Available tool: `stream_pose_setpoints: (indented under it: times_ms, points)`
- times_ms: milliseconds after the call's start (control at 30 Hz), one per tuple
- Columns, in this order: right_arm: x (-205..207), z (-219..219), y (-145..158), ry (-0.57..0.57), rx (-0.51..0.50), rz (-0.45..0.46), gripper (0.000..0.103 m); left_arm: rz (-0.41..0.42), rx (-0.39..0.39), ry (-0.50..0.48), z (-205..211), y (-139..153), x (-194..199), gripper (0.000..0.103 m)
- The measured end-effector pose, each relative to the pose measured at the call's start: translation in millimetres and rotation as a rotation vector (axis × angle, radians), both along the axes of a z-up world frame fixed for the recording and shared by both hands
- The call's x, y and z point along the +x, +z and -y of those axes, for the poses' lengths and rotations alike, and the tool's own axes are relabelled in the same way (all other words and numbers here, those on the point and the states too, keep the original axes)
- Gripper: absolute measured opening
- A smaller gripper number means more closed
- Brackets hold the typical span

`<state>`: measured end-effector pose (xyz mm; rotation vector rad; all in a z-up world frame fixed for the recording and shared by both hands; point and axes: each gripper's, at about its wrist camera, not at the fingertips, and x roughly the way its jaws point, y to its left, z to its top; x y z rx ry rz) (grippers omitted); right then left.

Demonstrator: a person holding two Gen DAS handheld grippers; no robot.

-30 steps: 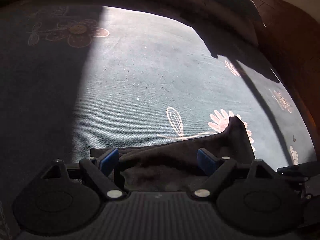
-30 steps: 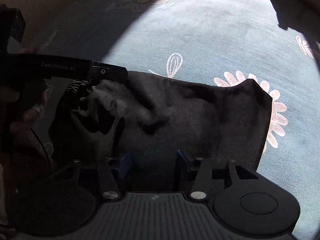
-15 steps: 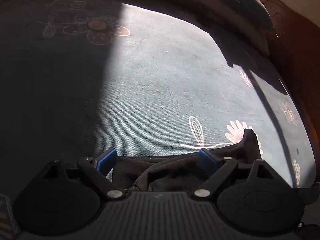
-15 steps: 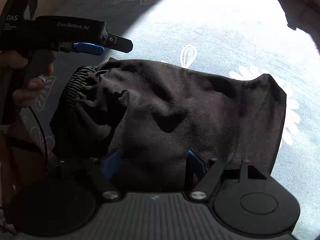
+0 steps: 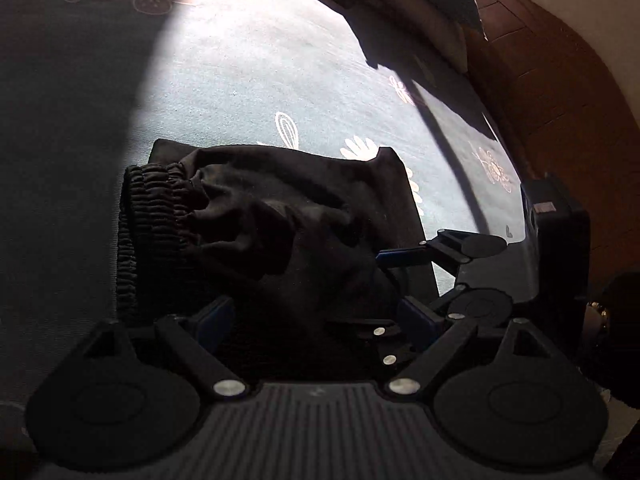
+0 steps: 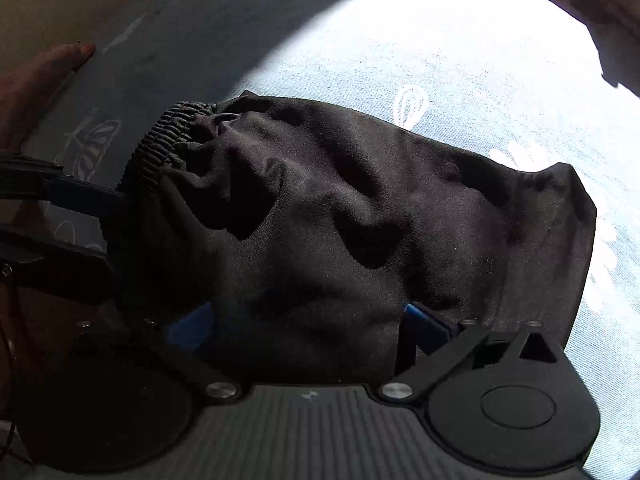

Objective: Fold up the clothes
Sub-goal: 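Lift the bundle with both grippers, left gripper holding the waistband end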

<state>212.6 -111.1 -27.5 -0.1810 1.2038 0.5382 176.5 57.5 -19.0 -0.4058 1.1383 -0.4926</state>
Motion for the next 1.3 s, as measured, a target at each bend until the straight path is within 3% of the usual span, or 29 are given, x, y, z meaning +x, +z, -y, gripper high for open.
stream_pose_setpoints:
  times_ms: [167,533,667,1000,1167,1300]
  points:
    - [-8,-8,-5,0.081,-0.089,0.050,0.103,-0.079,0.010,-0.032,-2,-30,-7,0.088]
    - [-10,-4,4,0.116,-0.139,0.072,0.103,-0.078,0.002,-0.079,-10,-20,-13,0.088]
    - [-13,12,20,0.065,-0.101,0.051,0.103,-0.079,0.019,0.003,-27,-15,-11,0.088]
    - [-14,28,22,-0.031,-0.095,0.002,0.103,-0.101,0.058,0.241,-78,-9,-3,0.088]
    - [-9,20,22,-0.015,-0.105,0.006,0.103,-0.156,-0.038,0.316,-98,-36,15,0.088]
    - [-4,16,23,-0.004,-0.122,-0.006,0.103,-0.171,-0.120,0.303,-104,-51,33,0.088]
